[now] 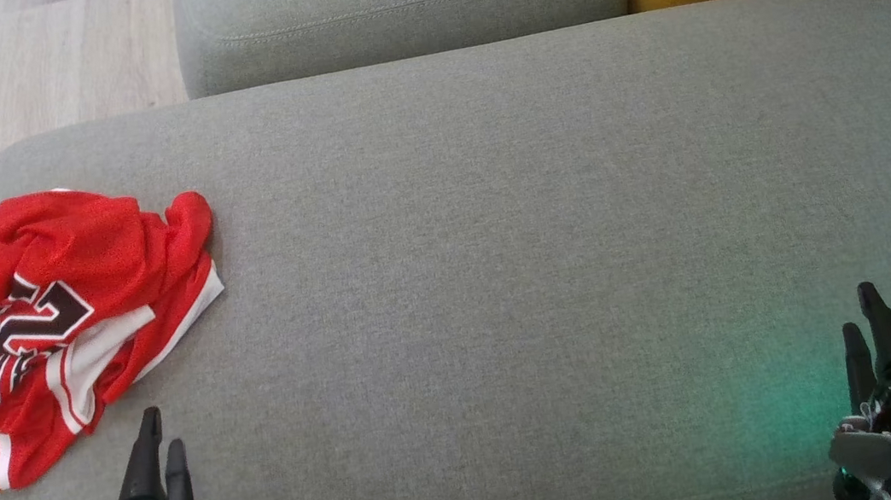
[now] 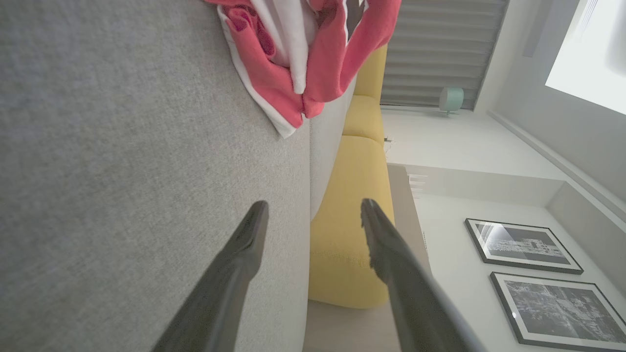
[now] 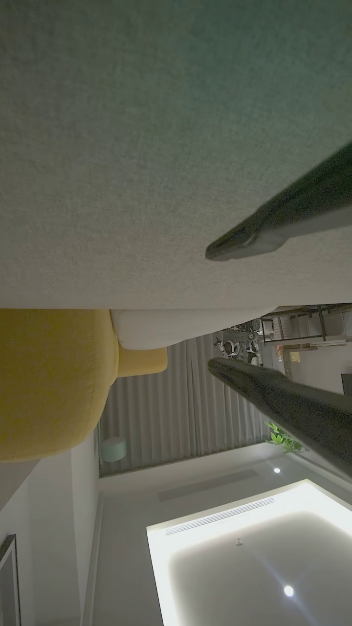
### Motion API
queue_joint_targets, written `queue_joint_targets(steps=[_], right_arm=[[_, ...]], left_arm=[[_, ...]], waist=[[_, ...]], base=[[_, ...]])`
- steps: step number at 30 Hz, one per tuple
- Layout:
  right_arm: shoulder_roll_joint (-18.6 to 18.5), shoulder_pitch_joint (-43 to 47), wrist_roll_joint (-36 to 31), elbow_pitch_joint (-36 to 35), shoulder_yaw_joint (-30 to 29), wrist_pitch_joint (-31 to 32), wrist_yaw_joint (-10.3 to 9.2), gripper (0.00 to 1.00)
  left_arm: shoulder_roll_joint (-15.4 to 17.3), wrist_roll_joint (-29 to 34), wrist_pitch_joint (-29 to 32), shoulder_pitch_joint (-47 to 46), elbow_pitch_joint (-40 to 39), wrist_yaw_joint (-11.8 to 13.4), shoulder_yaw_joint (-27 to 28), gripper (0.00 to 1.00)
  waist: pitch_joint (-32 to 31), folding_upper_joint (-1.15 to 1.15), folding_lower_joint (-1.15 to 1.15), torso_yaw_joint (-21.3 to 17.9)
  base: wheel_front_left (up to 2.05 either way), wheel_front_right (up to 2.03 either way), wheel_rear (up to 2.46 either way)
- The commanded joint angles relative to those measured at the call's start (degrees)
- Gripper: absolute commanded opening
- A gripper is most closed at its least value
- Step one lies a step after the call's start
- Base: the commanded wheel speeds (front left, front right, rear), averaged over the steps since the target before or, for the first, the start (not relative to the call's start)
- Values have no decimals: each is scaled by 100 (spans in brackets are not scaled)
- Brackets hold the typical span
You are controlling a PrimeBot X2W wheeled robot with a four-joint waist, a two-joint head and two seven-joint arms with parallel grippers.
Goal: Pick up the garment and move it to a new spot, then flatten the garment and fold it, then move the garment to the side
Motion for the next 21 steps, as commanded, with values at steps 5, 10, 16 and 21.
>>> queue_joint_targets(steps=[5,10,16,21], right_arm=[[-18,-266,-195,-228,13,-128,0,100],[-19,-297,-408,-266,-3,-212,-1,100],[-21,-348,-838,-378,-56,-314,-1,100],[-23,-391,-1380,-583,-45,-398,-1,100]], left_arm=[[52,122,-109,-241,-255,-20,45,100],[56,217,-194,-252,-289,-22,100,100],[60,402,-296,-289,-356,-25,236,100],[63,679,-381,-327,-482,-27,345,100]], waist=[[3,0,0,-3],[3,0,0,-7],[2,0,0,-13],[3,0,0,-17]], base=[[0,0,0],[0,0,0],[0,0,0],[0,0,0]])
